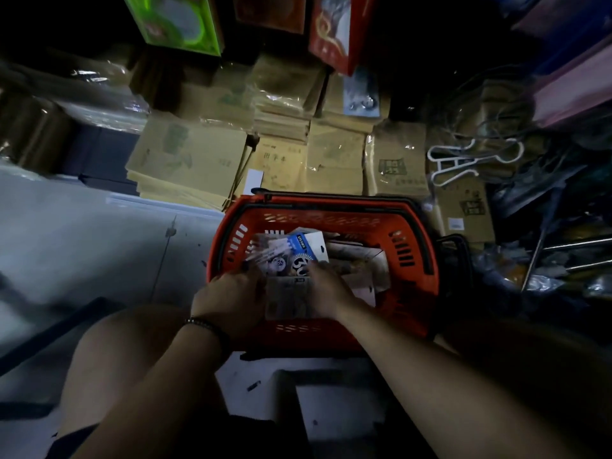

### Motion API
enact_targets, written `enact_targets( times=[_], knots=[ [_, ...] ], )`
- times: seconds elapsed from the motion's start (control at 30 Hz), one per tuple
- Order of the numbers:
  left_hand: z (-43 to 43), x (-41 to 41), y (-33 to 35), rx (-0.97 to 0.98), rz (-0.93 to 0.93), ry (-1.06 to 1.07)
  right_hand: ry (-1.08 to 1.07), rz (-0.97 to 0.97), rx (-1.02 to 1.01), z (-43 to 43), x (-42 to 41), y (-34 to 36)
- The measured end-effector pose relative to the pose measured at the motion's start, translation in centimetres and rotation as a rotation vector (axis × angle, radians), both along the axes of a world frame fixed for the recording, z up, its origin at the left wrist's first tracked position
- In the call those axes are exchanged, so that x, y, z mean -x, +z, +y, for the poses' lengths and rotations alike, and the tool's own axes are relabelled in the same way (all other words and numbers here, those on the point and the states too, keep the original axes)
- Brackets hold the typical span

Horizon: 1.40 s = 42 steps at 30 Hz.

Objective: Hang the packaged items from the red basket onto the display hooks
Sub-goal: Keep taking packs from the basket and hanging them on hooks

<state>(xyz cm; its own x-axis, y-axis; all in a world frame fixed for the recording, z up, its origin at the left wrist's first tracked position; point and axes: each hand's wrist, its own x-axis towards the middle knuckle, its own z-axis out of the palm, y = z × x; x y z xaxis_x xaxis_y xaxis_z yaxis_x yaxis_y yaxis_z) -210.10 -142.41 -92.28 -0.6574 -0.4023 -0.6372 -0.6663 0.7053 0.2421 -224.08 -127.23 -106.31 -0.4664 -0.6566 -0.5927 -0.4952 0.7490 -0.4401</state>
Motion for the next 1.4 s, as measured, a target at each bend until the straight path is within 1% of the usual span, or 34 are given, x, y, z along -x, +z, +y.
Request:
enact_targets(
  times=[0.1, 0.2, 0.27, 0.4, 0.53, 0.6, 0.63, 0.73, 0.87, 1.0, 1.07, 1.23, 1.3, 1.4],
  knots=[
    [0.0, 0.1, -0.9, -0.038, 0.006, 0.012, 0.132, 0.074, 0.013, -2.8, 0.6, -2.0],
    [0.0, 0.0, -1.6, -0.077, 0.006, 0.021, 0.208, 0.057, 0.013, -5.0, 1.2, -3.3],
    [0.3, -0.3, -1.9, -0.101, 0.003, -0.012, 0.271, 0.069, -0.021, -6.2, 1.5, -4.0],
    [0.4, -0.6, -2.4, -0.111, -0.020, -0.056, 0.297, 0.067, -0.049, -6.7, 1.2, -5.4],
    [0.1, -1.0, -2.4, -0.158, -0.037, -0.001, 0.414, 0.157, -0.154, -6.0, 1.2, -5.0],
    [0.2, -1.2, -3.0, -0.131, -0.045, -0.009, 0.320, 0.186, -0.182, -6.7, 1.8, -4.7],
    [0.2, -1.1, -3.1, -0.114, -0.054, -0.018, 0.277, 0.170, -0.227, -7.0, 2.3, -4.3],
    [0.2, -0.9, -3.1, -0.111, -0.041, 0.000, 0.266, 0.161, -0.254, -6.7, 2.6, -4.1],
    [0.3, -0.7, -3.0, -0.082, -0.040, 0.054, 0.215, -0.020, -0.174, -4.5, 2.1, -4.0],
    [0.5, -0.3, -2.8, -0.097, -0.016, 0.021, 0.054, -0.106, -0.113, -2.2, 1.2, -4.3],
    [0.4, -0.3, -2.6, -0.109, -0.027, 0.011, 0.014, -0.148, -0.081, -1.7, 0.9, -2.9],
    [-0.3, -0.6, -2.9, -0.151, -0.044, 0.019, -0.048, -0.036, 0.065, 0.8, 0.2, -1.2],
    [-0.6, -0.7, -2.9, -0.205, -0.033, 0.027, -0.151, -0.042, 0.151, 1.6, -0.2, -0.4],
    [-0.9, -0.7, -2.8, -0.216, -0.061, 0.021, -0.413, -0.092, 0.269, 2.6, -0.3, 0.2]
  ],
)
